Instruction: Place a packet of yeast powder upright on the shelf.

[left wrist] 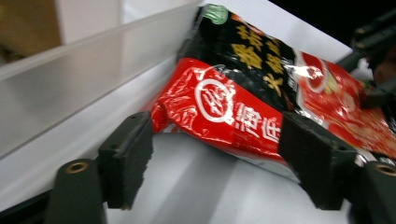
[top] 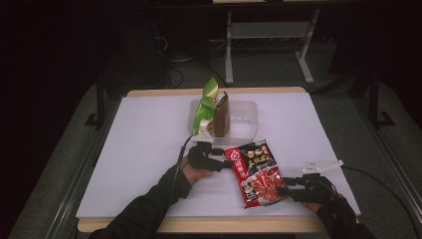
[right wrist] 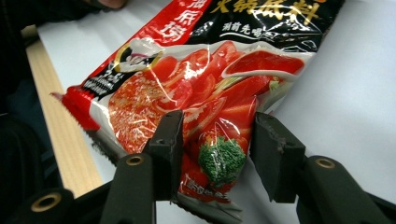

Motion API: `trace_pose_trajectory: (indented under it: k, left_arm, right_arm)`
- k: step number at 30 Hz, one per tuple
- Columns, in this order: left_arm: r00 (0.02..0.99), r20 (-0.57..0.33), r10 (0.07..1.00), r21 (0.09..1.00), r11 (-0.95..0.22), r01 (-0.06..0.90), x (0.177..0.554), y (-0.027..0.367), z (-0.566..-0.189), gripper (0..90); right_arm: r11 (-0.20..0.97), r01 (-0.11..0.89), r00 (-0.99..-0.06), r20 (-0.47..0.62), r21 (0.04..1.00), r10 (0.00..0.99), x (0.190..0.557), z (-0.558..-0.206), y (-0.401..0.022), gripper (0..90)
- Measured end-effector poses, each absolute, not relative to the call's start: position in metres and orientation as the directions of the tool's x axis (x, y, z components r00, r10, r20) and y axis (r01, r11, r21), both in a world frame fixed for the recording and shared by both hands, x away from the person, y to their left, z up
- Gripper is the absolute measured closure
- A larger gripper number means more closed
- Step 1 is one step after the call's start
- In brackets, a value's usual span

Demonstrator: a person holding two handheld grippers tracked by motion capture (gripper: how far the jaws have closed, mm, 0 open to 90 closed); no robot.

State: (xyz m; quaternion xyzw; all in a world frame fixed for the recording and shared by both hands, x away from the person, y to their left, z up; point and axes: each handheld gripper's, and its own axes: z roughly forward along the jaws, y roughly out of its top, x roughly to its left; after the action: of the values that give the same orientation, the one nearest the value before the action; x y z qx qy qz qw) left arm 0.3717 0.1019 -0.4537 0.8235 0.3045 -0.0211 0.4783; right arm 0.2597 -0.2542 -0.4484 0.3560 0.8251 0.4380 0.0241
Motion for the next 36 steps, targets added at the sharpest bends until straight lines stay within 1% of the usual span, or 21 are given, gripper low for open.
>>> trace_pose_trajectory:
  k: [1, 2, 3, 4, 7, 12, 14, 18, 26, 28, 29, 31, 32, 33, 35, 36]
  left_arm:
    - [0.799, -0.318, 0.51, 0.768, -0.355, 0.533, 0.373, 0.104, -0.454, 18.8]
    - [0.789, -0.348, 0.505, 0.765, -0.334, 0.551, 0.375, 0.107, -0.455, 18.9]
    - [0.792, -0.378, 0.479, 0.765, -0.32, 0.559, 0.376, 0.109, -0.455, 18.8]
    - [0.797, -0.385, 0.465, 0.764, -0.323, 0.558, 0.377, 0.11, -0.455, 18.9]
    - [0.819, -0.358, 0.448, 0.758, -0.372, 0.535, 0.375, 0.105, -0.455, 18.8]
    - [0.819, -0.338, 0.464, 0.728, -0.423, 0.54, 0.371, 0.098, -0.456, 18.2]
    - [0.829, -0.306, 0.469, 0.727, -0.448, 0.521, 0.369, 0.095, -0.456, 18.2]
    - [0.836, -0.281, 0.471, 0.724, -0.468, 0.507, 0.365, 0.087, -0.455, 15.4]
    - [0.83, -0.305, 0.467, 0.719, -0.459, 0.523, 0.363, 0.082, -0.455, 14.2]
    - [0.832, -0.278, 0.48, 0.724, -0.464, 0.51, 0.362, 0.079, -0.455, 16.0]
    - [0.827, -0.273, 0.492, 0.728, -0.457, 0.512, 0.361, 0.08, -0.455, 18.4]
    - [0.81, -0.291, 0.508, 0.732, -0.427, 0.531, 0.362, 0.082, -0.456, 26.9]
    - [0.82, -0.308, 0.482, 0.741, -0.419, 0.525, 0.363, 0.085, -0.456, 30.4]
    - [0.818, -0.306, 0.487, 0.739, -0.421, 0.526, 0.363, 0.085, -0.457, 27.6]
    - [0.816, -0.289, 0.501, 0.744, -0.419, 0.521, 0.363, 0.085, -0.456, 32.0]
    - [0.811, -0.293, 0.506, 0.747, -0.409, 0.525, 0.363, 0.086, -0.456, 36.4]
  right_arm:
    - [0.364, 0.565, -0.746, 0.27, 0.741, 0.609, 0.259, -0.448, -0.253, 54.8]
    - [0.37, 0.561, -0.751, 0.267, 0.74, 0.604, 0.259, -0.448, -0.251, 54.8]
    - [0.375, 0.557, -0.755, 0.265, 0.74, 0.6, 0.259, -0.448, -0.249, 55.0]
    - [0.379, 0.554, -0.759, 0.262, 0.741, 0.596, 0.259, -0.448, -0.247, 55.0]
    - [0.392, 0.548, -0.766, 0.255, 0.739, 0.591, 0.259, -0.447, -0.242, 55.1]
    - [0.404, 0.54, -0.77, 0.239, 0.739, 0.591, 0.257, -0.446, -0.236, 55.1]
    - [0.403, 0.539, -0.771, 0.239, 0.74, 0.591, 0.257, -0.447, -0.236, 55.1]
    - [0.389, 0.54, -0.765, 0.243, 0.746, 0.596, 0.257, -0.448, -0.235, 55.1]
    - [0.395, 0.525, -0.768, 0.22, 0.754, 0.601, 0.258, -0.448, -0.231, 55.1]
    - [0.397, 0.522, -0.768, 0.214, 0.755, 0.604, 0.258, -0.448, -0.231, 55.5]
    - [0.399, 0.518, -0.77, 0.208, 0.756, 0.604, 0.258, -0.448, -0.23, 55.7]
    - [0.399, 0.514, -0.77, 0.204, 0.759, 0.604, 0.258, -0.448, -0.23, 56.4]
    - [0.398, 0.513, -0.77, 0.203, 0.76, 0.604, 0.258, -0.448, -0.23, 57.0]
    - [0.398, 0.51, -0.771, 0.2, 0.763, 0.605, 0.258, -0.448, -0.23, 57.6]
    - [0.395, 0.509, -0.77, 0.199, 0.765, 0.606, 0.258, -0.448, -0.23, 57.7]
    - [0.395, 0.508, -0.771, 0.199, 0.766, 0.606, 0.258, -0.448, -0.23, 58.0]
